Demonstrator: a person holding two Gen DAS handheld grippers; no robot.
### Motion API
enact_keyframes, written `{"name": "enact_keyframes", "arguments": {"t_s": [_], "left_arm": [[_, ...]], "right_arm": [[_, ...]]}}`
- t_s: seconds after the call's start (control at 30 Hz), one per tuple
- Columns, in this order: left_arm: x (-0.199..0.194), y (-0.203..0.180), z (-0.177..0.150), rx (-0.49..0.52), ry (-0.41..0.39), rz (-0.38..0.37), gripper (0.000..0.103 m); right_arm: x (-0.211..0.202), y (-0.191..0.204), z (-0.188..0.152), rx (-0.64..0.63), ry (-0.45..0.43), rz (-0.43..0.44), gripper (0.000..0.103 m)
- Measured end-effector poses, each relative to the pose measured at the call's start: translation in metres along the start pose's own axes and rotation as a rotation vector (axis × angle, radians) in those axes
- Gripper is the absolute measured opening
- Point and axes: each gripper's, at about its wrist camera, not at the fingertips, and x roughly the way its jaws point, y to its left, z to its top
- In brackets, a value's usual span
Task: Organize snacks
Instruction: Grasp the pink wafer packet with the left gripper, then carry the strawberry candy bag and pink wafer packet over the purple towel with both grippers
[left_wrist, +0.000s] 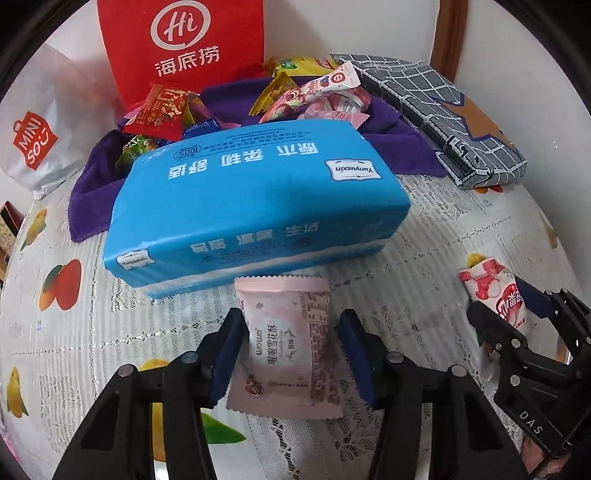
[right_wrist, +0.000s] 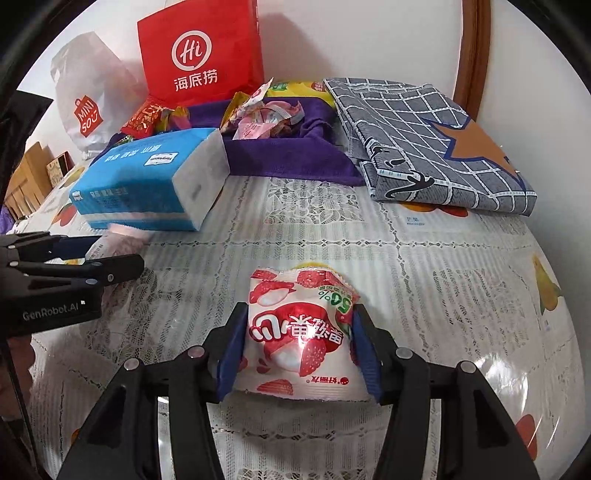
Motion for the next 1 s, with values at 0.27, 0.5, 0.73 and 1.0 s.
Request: {"name": "enact_keyframes", "arguments": {"t_s": [0.27,0.5,0.73,1.0], "left_arm": [[-0.003,0.004,-0.001,-0.010,-0.015,-0.007,0.038],[-0.009,0.014,-0.008,-0.033,-0.006,-0.051,0.034],[-0.016,0.017,-0.018,-0.037,0.003,-0.057,0.034],[-0.023,0.018,-0.024,-0.035,0.011,-0.072,0.034]], "right_arm": [[0.000,0.001,0.000,-0.004,0.000,-0.006,0.055],[0.000,0.003,0.000,-0.014,-0.001,-0.018,0.055],[-0.001,0.007,0.001,-0.028,-0.004,-0.047,0.054],[-0.005,0.008,0.000,-0.013,0.016,-0.042,0.054]]}}
